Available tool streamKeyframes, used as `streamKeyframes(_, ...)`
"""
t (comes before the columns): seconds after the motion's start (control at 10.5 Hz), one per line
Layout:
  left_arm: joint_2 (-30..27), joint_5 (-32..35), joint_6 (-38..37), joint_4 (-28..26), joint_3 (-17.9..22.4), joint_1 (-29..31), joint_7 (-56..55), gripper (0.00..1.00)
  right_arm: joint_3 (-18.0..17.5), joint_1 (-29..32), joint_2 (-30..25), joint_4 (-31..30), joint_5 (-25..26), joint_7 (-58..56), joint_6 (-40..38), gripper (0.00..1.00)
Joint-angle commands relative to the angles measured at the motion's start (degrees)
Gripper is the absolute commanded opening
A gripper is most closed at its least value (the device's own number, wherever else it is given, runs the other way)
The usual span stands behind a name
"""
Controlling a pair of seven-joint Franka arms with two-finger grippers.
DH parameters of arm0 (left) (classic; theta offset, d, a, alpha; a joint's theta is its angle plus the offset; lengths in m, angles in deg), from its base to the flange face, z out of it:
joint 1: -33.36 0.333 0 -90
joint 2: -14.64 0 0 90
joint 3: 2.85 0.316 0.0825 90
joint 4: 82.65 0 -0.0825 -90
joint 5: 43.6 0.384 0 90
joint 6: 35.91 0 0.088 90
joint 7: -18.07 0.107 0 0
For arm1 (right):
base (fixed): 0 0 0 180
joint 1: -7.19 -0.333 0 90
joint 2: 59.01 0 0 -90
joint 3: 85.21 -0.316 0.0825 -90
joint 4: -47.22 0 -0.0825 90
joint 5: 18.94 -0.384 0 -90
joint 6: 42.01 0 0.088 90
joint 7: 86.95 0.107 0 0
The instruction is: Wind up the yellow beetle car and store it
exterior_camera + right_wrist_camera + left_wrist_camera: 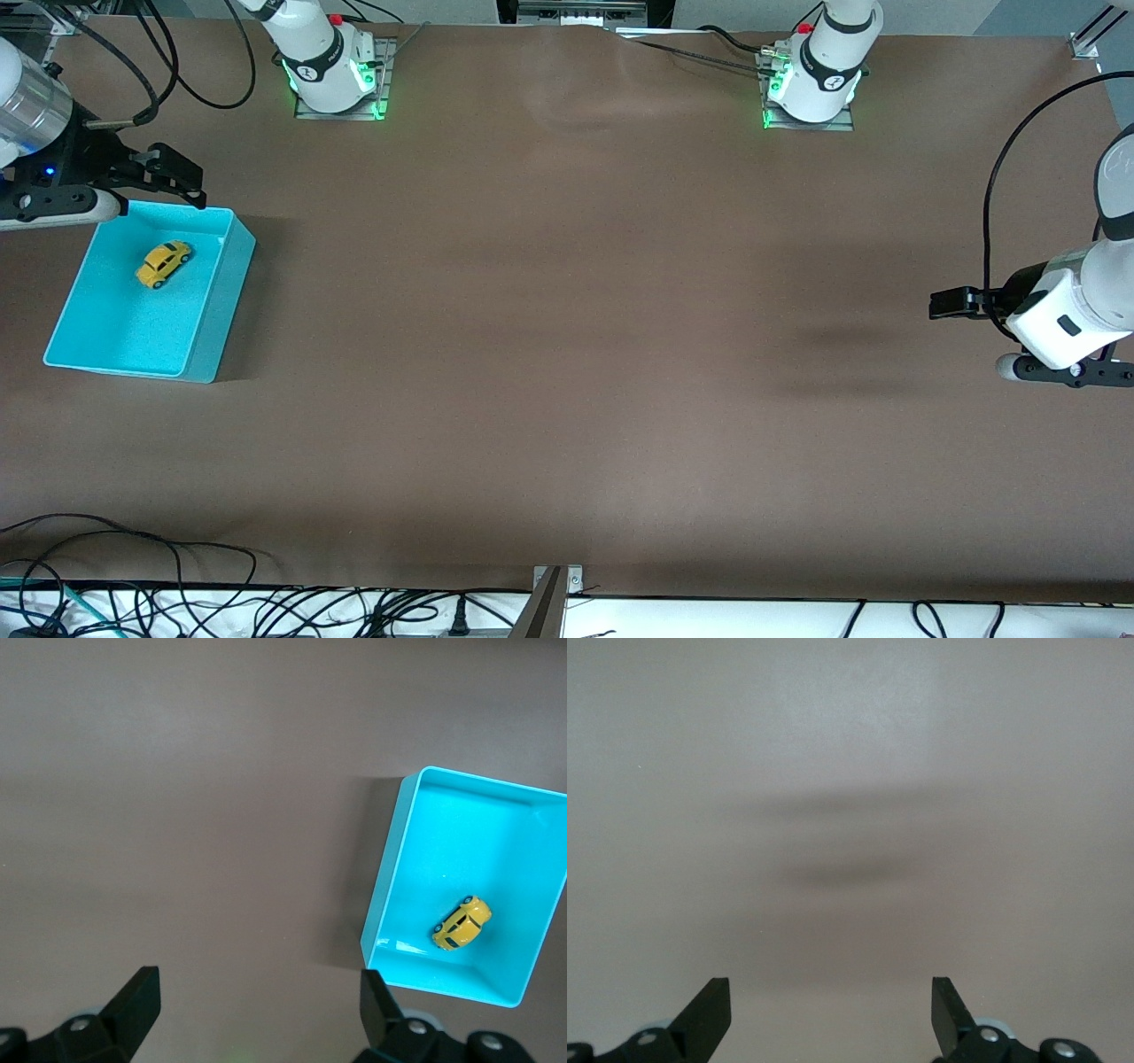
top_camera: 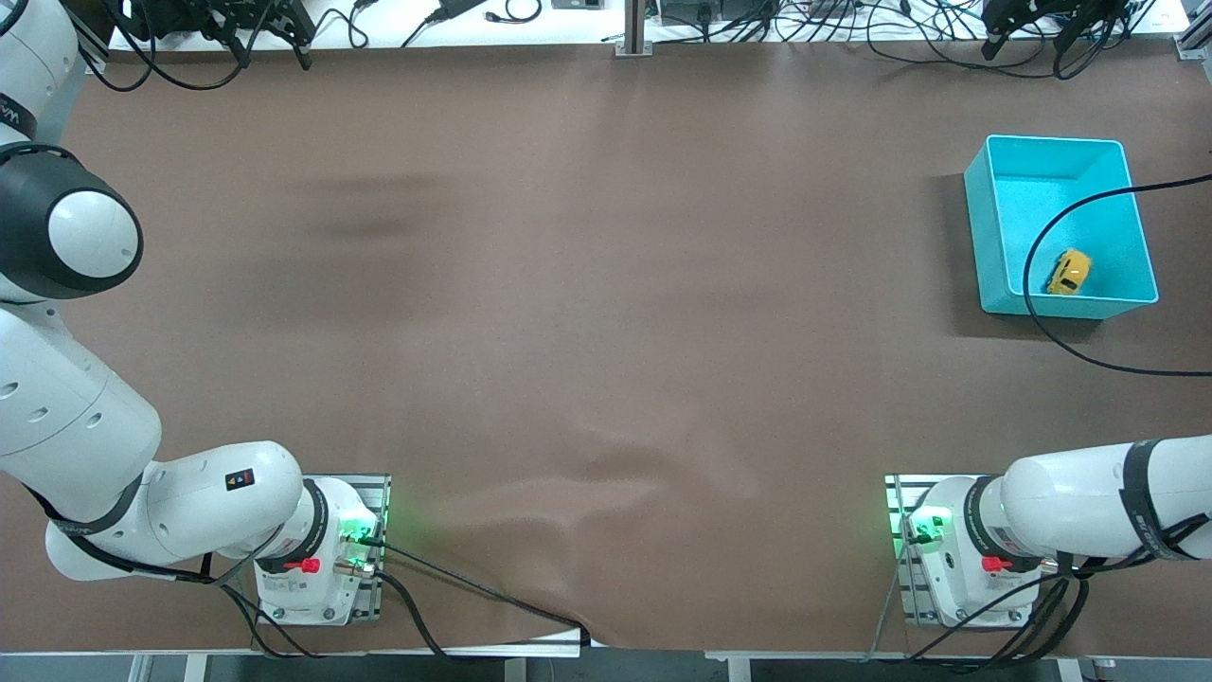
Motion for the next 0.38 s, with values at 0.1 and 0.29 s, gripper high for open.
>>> streamKeyframes(0.1, 0.0, -0.4, -1.0, 1.2, 0.3, -0.3, 1.3, 1.00, 1.1, -1.7, 1.8, 2.1, 1.3, 0.8, -2.1, 1.00)
streamKeyframes(0.29, 0.0, -0.4, -1.1, 1.2, 0.3, -0.1, 1.3, 1.00, 1.0, -1.8, 1.8, 2.1, 1.4, 1.0, -2.4, 1.00)
